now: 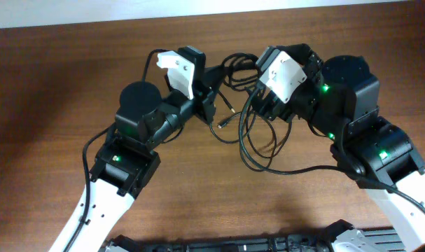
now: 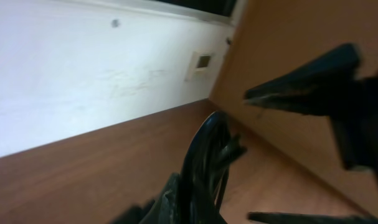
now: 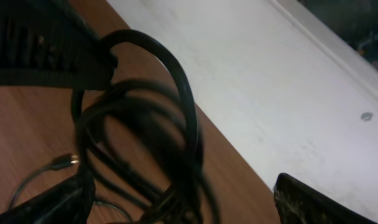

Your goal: Untangle cables

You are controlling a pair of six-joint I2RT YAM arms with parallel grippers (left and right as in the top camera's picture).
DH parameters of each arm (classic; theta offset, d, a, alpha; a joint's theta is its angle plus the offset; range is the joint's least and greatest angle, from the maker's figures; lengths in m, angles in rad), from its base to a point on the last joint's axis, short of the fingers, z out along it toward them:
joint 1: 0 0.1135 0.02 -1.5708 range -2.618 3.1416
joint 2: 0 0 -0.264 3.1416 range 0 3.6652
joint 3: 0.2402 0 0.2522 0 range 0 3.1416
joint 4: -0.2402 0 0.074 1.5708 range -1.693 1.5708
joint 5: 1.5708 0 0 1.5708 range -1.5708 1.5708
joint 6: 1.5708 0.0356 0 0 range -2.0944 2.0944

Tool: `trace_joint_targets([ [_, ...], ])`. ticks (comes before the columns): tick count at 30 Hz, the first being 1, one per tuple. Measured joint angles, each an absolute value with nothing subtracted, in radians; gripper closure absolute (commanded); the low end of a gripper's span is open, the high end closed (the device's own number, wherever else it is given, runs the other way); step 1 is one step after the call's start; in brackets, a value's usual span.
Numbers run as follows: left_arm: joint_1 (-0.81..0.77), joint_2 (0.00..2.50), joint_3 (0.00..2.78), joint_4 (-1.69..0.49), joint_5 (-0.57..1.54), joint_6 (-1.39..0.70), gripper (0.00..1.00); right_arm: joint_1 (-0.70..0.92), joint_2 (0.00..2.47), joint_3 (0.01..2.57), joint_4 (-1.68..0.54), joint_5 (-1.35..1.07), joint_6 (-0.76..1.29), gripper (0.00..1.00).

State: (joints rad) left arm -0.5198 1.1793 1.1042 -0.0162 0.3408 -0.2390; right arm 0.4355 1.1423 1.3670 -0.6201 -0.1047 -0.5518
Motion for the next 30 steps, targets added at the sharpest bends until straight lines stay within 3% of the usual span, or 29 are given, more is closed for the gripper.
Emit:
trace_joint_targets([
  [2,-0.520,1.179,1.104,-0.011,0.387,-0.224,1.00,0.435,1.142,1.367,-0.620,-0.108,-0.566,0.64],
  [3,-0.520,1.179,1.104,-0.011,0.396,-0.223,1.00,0.435,1.142,1.367,-0.621,-0.109,-0.573,0.88],
  [4,-0.520,1.179,1.104,-0.010,0.401,-0.223,1.00,0.435,1.142,1.367,-0.621,-0.107,-0.575,0.96],
  [8,-0.520,1.179,1.104,0.009,0.405,-0.223,1.00,0.435,1.142,1.367,-0.622,-0.084,-0.576,0.96],
  [10,-0.520,1.179,1.104,0.020,0.405,-0.223,1.00,0.435,1.142,1.367,-0.630,-0.083,-0.575,0.76],
  [11,-0.520,1.179,1.104,0.021,0.405,-0.223,1.00,0.435,1.142,1.367,-0.641,-0.078,-0.572,0.57],
  [12,-0.520,1.179,1.104,0.020,0.407,-0.223,1.00,0.435,1.142,1.367,-0.646,-0.076,-0.579,0.50],
  [17,-0.520,1.179,1.104,0.026,0.404,-0.185,1.00,0.435,1.142,1.367,-0.674,-0.081,-0.576,0.45],
  [19,-0.520,1.179,1.104,0.049,0.404,-0.178,1.00,0.435,1.142,1.367,-0.722,-0.112,-0.576,0.47],
  [21,-0.520,1.179,1.104,0.081,0.423,-0.175,1.00,0.435,1.152,1.367,-0.727,-0.131,-0.578,0.96],
  [28,-0.520,1.179,1.104,0.092,0.439,-0.175,1.00,0.432,1.162,1.367,-0.695,-0.168,-0.576,0.96],
  [30,-0.520,1.179,1.105,0.053,0.400,-0.176,0.86,0.432,1.162,1.367,-0.695,-0.172,-0.575,0.96],
])
